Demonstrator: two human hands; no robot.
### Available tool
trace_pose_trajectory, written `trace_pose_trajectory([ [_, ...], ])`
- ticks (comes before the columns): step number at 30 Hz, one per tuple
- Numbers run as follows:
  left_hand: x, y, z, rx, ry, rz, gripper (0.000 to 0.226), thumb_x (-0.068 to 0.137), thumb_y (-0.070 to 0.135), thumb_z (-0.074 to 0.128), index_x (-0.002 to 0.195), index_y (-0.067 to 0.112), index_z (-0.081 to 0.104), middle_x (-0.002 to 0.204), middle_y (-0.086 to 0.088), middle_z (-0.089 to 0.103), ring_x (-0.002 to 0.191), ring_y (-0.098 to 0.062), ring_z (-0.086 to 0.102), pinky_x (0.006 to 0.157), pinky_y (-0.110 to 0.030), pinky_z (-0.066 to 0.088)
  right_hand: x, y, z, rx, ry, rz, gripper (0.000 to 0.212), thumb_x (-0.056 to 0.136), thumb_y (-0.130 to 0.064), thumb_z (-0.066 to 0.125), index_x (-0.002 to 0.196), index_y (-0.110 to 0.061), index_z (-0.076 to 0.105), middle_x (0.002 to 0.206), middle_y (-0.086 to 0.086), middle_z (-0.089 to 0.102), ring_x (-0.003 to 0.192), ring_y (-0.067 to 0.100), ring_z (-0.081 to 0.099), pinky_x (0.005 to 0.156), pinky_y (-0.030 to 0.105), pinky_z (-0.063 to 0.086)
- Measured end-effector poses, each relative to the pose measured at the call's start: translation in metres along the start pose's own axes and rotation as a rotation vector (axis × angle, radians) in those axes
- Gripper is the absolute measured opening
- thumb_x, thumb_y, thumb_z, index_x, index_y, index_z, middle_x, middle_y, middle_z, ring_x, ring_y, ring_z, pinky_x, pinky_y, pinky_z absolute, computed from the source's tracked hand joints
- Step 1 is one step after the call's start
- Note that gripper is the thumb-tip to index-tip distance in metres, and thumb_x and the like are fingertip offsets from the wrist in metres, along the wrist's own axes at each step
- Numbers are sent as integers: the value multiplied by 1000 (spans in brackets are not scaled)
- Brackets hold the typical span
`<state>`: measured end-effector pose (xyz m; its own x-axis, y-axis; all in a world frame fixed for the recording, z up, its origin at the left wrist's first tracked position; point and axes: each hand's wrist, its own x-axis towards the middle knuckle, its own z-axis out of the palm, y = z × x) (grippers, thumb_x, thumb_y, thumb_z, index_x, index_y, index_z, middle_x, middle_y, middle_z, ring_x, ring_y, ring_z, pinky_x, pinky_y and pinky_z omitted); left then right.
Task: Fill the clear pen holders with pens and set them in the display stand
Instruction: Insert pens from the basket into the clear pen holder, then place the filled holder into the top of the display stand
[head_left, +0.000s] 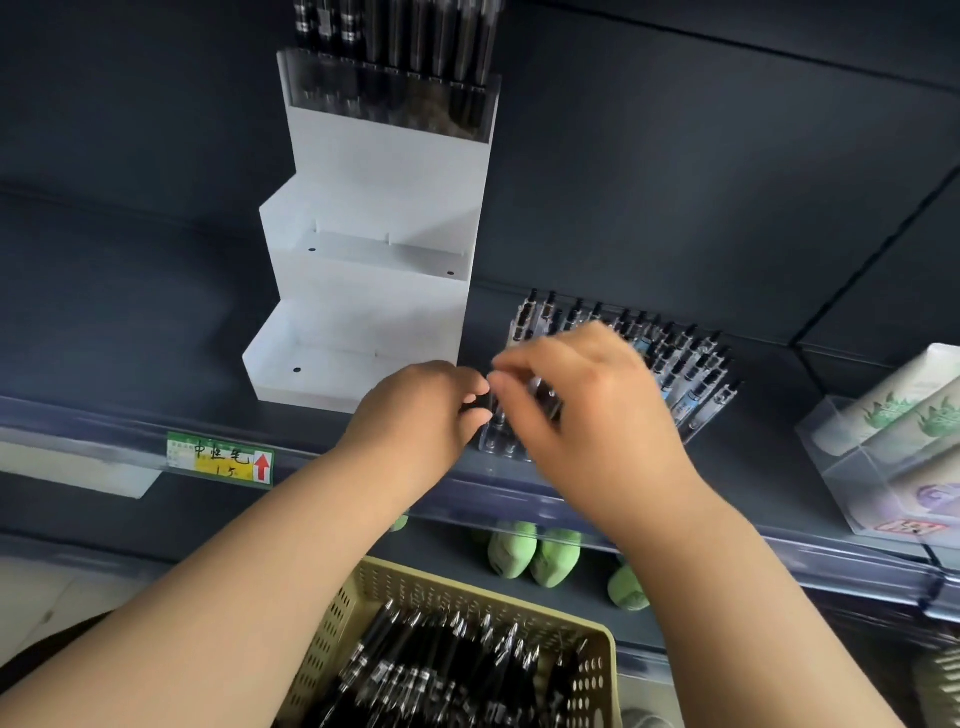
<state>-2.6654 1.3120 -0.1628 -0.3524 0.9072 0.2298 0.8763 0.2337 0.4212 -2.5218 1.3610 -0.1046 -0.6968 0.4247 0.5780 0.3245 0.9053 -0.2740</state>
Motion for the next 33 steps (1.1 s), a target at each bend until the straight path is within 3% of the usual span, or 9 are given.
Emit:
trace_pose_trajectory([
  [3, -6, -1, 9, 95, -45, 21, 22, 89, 38, 54, 104, 26, 63, 103, 2, 62, 104, -22, 52, 82, -34, 44, -27, 6, -4, 47, -401, 11, 21, 92, -33, 54, 87, -19, 68, 76, -3, 64, 76, 16, 55, 73, 37, 48],
  [8, -10, -5, 25, 251, -69, 35, 53, 89, 56, 43, 131, 24, 49, 131, 6, 52, 120, -16, 42, 95, -35, 38, -59, 60, -31, -251, -933, 495, 37, 90, -52, 47, 70, -21, 55, 77, -5, 57, 77, 15, 55, 71, 28, 46],
  [10, -10, -5, 29, 281, -94, 25, 57, 90, 59, 39, 134, 25, 45, 133, 7, 50, 123, -17, 40, 95, -35, 37, -73, 87, -43, -379, -896, 631, 38, 89, -52, 49, 62, -25, 48, 71, -5, 54, 75, 17, 55, 67, 27, 44],
  [13, -7, -4, 31, 270, -123, -1, 61, 90, 60, 36, 138, 23, 41, 131, 6, 54, 121, -18, 42, 95, -35, 39, -95, 117, -49, -259, -566, 788, 23, 81, -48, 65, 77, -25, 62, 79, -4, 61, 85, 20, 59, 71, 26, 42],
  [16, -4, -2, 34, 204, -138, -54, 65, 88, 62, 38, 138, 21, 41, 129, 2, 57, 119, -20, 47, 94, -35, 42, -103, 129, -36, -179, -491, 800, 57, 78, -52, 66, 122, -17, 58, 119, 4, 58, 113, 23, 50, 95, 31, 40],
  [19, -1, 0, 37, 189, -159, -103, 66, 85, 67, 39, 137, 26, 40, 126, 2, 57, 110, -20, 55, 78, -32, 47, -101, 133, -19, -194, -489, 786, 74, 79, -60, 58, 137, -16, 44, 139, 5, 45, 130, 27, 34, 107, 35, 27],
  [23, 6, 2, 42, 296, -184, -97, 68, 79, 74, 36, 130, 29, 38, 103, 8, 60, 75, -14, 54, 45, -23, 33, -93, 135, 0, -210, -469, 764, 81, 81, -64, 51, 142, -15, 33, 146, 4, 37, 134, 27, 27, 109, 38, 25],
  [28, 14, 0, 52, 208, -220, -90, 68, 77, 75, 42, 128, 32, 30, 123, 7, 58, 85, -18, 62, 44, -22, 31, -81, 135, 13, -167, -506, 790, 75, 79, -65, 52, 131, -12, 43, 141, 7, 43, 133, 25, 34, 106, 40, 33],
  [33, 17, -2, 53, 95, -202, -117, 69, 77, 71, 47, 132, 33, 30, 74, 14, 52, 59, -7, 48, 44, -23, 30, -77, 132, 13, -18, -430, 824, 71, 79, -58, 60, 135, -20, 41, 143, 2, 43, 134, 22, 34, 106, 43, 34],
])
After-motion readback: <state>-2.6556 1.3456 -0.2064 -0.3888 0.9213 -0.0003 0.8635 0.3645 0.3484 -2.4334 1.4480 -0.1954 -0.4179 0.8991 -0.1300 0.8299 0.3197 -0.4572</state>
